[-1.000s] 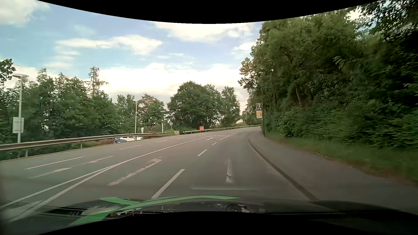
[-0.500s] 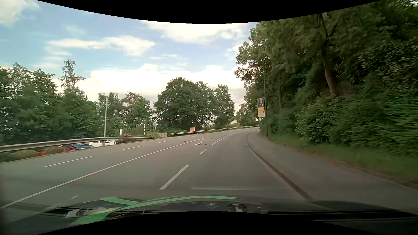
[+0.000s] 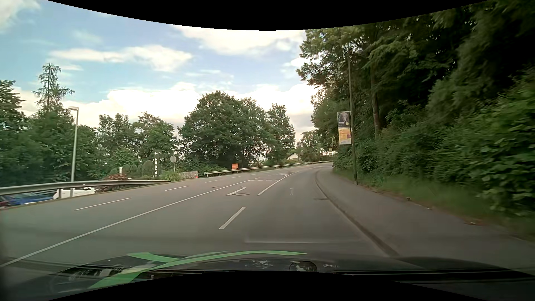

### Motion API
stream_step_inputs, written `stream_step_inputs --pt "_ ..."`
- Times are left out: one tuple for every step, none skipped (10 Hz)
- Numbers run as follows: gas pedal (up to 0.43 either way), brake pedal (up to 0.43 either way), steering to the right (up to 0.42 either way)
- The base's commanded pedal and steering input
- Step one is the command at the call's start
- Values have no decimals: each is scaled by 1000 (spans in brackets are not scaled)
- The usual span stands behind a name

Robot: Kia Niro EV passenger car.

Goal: Follow the waypoints while adhering to traffic rules and regulations

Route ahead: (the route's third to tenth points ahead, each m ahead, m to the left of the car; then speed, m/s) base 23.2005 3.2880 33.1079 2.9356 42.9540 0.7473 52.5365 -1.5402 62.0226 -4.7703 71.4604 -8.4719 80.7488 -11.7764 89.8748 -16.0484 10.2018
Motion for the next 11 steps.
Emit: stream_step_inputs --pt "169 0 21" --pt "169 0 21" --pt "169 0 21" --pt "169 0 21" --pt "169 0 22" --pt "169 0 21" --pt "169 0 22" --pt "169 0 21" --pt "169 0 20" --pt "169 0 18" --pt "169 0 18"
